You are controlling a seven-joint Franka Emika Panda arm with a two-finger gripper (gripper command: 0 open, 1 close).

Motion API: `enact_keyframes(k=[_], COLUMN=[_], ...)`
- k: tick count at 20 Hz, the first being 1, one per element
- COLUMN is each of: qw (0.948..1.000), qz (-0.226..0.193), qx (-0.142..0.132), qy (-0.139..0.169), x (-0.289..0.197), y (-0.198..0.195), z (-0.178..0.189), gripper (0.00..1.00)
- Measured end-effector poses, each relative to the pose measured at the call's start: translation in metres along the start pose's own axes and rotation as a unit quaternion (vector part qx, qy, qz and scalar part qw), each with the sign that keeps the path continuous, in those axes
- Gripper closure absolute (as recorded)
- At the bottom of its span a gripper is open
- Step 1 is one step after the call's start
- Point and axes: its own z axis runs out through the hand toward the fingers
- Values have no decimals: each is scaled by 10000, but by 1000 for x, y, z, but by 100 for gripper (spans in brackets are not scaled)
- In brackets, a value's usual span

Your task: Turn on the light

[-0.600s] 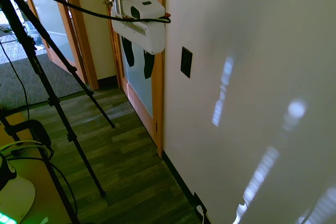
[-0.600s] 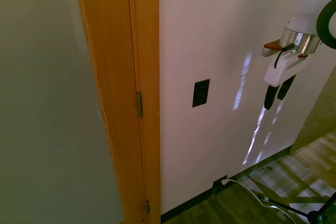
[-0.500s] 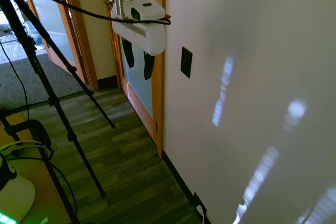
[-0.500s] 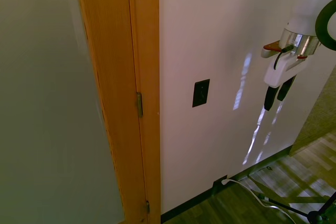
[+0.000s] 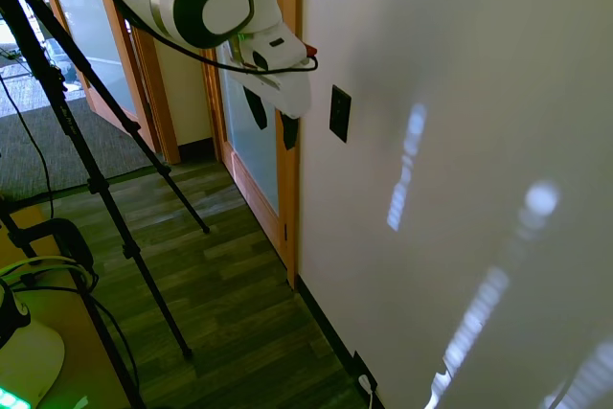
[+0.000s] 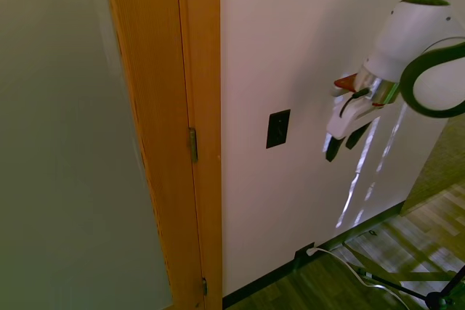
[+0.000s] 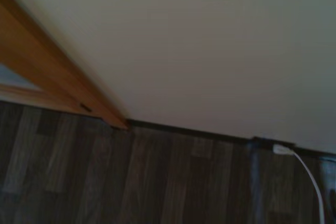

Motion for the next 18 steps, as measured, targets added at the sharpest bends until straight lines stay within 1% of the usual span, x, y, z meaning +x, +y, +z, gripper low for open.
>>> enact_keyframes(k=[3,5,6,8,9,15,18], qw=[9995,9988,9985,9979,9975,9955,9952], qz=[11,71,121,232,285,464,469], qx=[315,453,505,518,513,466,495], qy=[95,148,185,313,385,677,697], x=[9,18,24,35,40,49,44], y=[-34,-54,-61,-70,-72,-81,-84], z=[20,28,30,34,36,46,49], gripper=[0,0,0,0,100,100,100])
